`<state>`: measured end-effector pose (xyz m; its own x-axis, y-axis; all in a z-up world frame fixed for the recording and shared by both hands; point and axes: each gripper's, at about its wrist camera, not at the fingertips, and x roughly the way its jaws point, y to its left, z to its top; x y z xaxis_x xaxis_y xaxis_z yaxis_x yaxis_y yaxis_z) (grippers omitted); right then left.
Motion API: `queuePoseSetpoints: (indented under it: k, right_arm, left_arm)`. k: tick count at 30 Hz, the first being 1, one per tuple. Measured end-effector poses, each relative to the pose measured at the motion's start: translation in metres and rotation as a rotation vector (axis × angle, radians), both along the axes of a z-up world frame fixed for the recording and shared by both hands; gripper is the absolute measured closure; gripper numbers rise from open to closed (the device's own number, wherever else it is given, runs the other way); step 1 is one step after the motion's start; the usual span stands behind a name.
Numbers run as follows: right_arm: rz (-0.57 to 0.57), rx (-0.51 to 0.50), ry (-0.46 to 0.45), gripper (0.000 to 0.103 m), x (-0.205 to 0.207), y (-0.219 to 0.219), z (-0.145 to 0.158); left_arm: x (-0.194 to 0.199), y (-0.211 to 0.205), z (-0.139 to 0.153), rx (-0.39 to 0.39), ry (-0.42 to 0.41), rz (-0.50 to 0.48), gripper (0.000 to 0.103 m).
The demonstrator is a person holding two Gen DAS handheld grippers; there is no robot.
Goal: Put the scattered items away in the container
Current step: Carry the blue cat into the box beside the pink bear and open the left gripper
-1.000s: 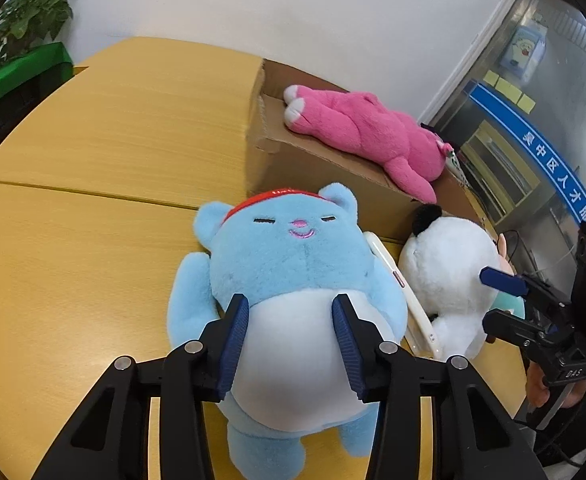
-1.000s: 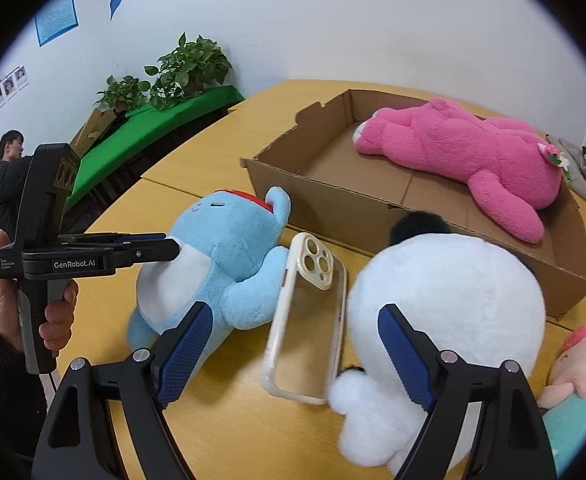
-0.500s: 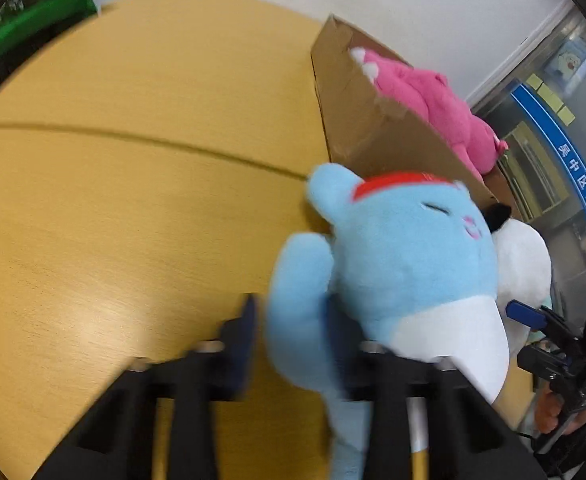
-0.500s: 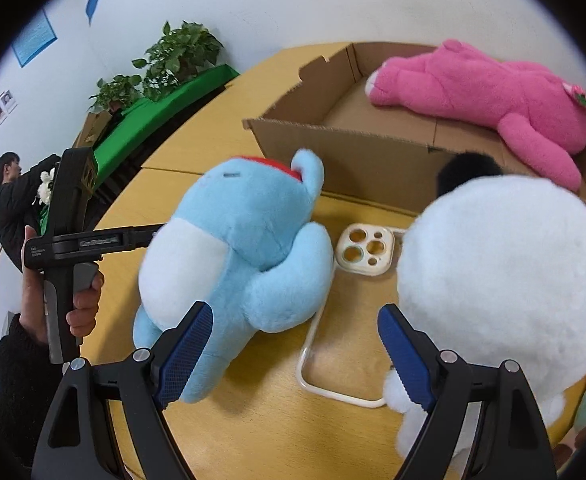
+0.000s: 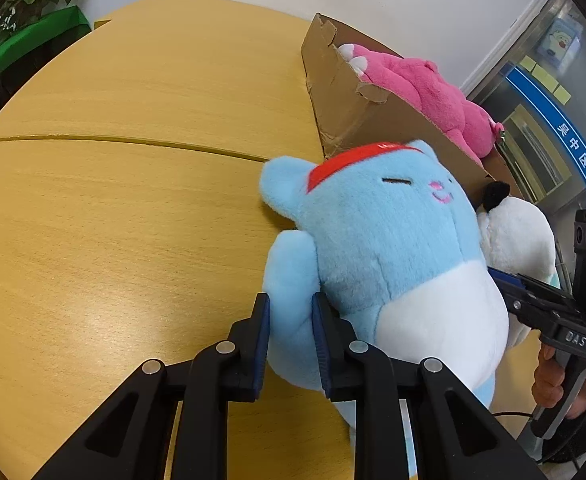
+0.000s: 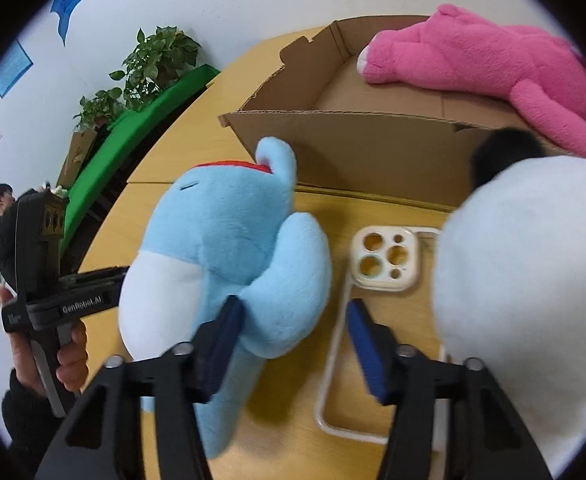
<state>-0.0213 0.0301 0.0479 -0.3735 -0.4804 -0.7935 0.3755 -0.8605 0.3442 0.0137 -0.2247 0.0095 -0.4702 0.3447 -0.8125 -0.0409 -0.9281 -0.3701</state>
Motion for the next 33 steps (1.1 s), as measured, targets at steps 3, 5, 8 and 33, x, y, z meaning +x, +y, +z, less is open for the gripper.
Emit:
queuePoseSetpoints:
  k: [3,5,8,33]
  right_arm:
    - [0.004,-0.037,-0.036,0.069,-0.009,-0.004,-0.008]
    - [0.006,-0.068,-0.054,0.074,-0.014,-0.004,-0.012]
    - [0.026,-0.099,-0.044,0.082,-0.011,-0.002,-0.009]
    - [-0.084,-0.240,0.406,0.086,-0.053,0.079,0.162]
  left_arm:
    - [0.000,-0.001,0.000,0.014,0.001,0.002,0.082]
    - [0.000,-0.004,-0.001,0.029,0.004,0.009,0.083]
    - [0.003,-0.002,0.002,0.028,0.022,0.012,0.084]
    - [-0.113,0.096,0.202,-0.067,0.387,-0.125,0.090]
